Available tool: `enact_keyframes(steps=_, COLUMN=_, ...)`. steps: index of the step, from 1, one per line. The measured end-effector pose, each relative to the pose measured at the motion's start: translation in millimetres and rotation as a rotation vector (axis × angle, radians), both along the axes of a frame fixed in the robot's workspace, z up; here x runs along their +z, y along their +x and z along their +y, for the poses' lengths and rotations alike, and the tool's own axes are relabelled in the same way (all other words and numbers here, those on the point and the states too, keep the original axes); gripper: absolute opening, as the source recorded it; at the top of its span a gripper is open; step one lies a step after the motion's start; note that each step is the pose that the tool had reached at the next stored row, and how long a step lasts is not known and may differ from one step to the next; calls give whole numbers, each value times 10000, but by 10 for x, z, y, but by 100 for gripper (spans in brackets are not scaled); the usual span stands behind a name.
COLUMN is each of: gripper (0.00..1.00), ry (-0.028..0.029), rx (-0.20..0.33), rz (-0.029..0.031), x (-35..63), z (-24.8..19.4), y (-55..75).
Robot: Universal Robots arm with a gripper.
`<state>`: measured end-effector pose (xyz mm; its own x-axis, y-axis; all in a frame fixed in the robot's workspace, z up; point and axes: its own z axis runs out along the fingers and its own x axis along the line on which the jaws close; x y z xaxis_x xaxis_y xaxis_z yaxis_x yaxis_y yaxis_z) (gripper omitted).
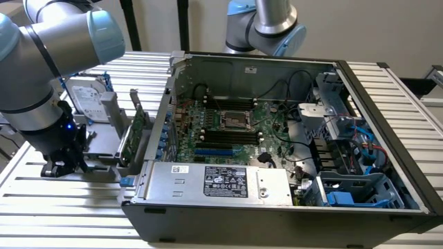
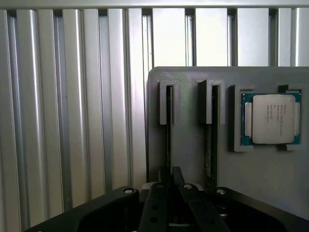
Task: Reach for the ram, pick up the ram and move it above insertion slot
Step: 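Pick up the ram and move it above insertion slot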
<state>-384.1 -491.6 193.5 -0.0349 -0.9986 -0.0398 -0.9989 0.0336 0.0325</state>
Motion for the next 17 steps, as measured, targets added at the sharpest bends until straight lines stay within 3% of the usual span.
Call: enact_keyframes(steps=17, gripper=14, ry=75, rx=273, rz=1, x=86, z=0, y=0)
